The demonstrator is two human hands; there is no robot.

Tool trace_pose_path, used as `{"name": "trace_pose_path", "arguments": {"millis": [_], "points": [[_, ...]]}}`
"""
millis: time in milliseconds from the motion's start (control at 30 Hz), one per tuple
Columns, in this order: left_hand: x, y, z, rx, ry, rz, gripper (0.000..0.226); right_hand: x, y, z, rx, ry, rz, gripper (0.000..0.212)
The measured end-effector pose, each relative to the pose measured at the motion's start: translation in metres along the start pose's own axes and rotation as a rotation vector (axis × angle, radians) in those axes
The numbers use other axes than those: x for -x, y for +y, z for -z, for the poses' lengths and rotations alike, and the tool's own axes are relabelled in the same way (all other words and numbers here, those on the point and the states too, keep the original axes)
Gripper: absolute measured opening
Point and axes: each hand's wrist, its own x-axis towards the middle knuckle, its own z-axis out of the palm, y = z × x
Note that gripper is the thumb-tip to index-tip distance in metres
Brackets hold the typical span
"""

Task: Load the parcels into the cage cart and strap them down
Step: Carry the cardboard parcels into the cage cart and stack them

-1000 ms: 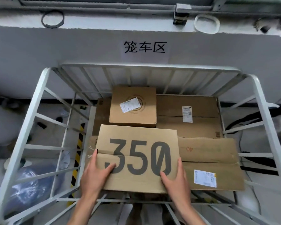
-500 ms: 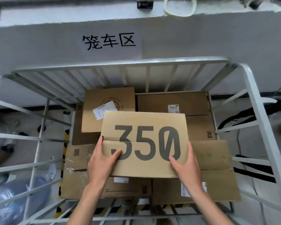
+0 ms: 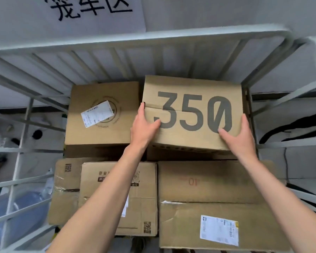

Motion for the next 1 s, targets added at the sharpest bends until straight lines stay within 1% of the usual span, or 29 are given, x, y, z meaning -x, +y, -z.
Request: {"name": "trace_pose_path", "arguments": {"millis": [233,433,733,833,933,1000], "points": [[0.008,-0.036,-0.033,0.032,-0.144,0.065,0.103,-0.009,0.039,-0.009,0.042,-0.058,0.003,0.098],[0.026,-0.069,-0.054,-0.119,-0.212,0.109,0.1,-0.005,0.059,-0.029,0.045,-0.153,0.017,0.1],[0.022,-0.082,-0.064,-0.249,-0.257,0.07,0.098,-0.008,0.066,-0.037,0.072,-0.147,0.0,0.092],[0.02,-0.084,-0.068,-0.284,-0.278,0.072,0.096,-0.01,0.066,-0.04,0.183,-0.182,0.001,0.092],[0.02,-0.079,-0.066,-0.331,-0.263,0.078,0.096,-0.014,0.063,-0.038,0.385,-0.219,-0.053,0.092],[0.026,-0.072,-0.057,-0.374,-0.254,0.064,0.095,-0.01,0.055,-0.034,0.512,-0.208,-0.059,0.09]]}}
